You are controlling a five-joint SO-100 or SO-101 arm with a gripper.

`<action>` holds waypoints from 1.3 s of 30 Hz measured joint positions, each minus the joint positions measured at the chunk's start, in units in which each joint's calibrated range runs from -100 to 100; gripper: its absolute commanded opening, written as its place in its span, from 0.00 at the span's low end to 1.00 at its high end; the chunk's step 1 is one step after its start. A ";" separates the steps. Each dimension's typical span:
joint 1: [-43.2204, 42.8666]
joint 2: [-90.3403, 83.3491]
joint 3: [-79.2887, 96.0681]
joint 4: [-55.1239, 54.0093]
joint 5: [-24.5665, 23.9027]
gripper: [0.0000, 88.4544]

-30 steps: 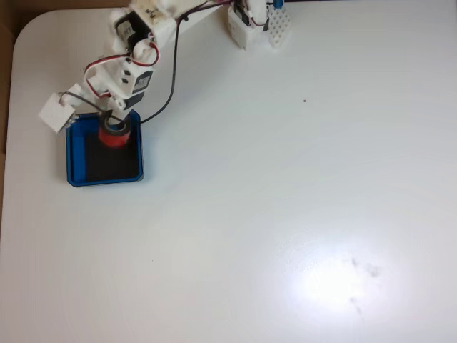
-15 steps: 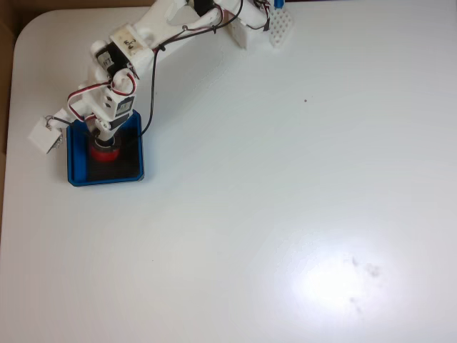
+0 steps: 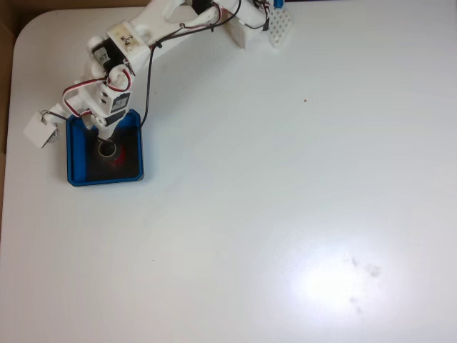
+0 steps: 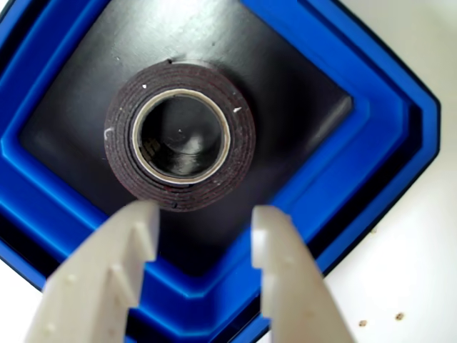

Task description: Pick the red roll and drop it in the blue box

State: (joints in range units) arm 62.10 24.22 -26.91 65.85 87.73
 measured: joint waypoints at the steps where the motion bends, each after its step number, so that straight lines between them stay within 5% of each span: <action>1: 0.10 0.00 0.00 0.00 0.00 0.18; 11: 0.10 -12.11 2.42 0.57 0.00 0.18; 20: -0.30 -40.22 29.60 -1.48 0.00 0.07; 39: -11.58 -94.33 100.63 -34.32 0.08 0.02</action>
State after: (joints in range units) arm 50.52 -70.11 73.72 31.53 87.81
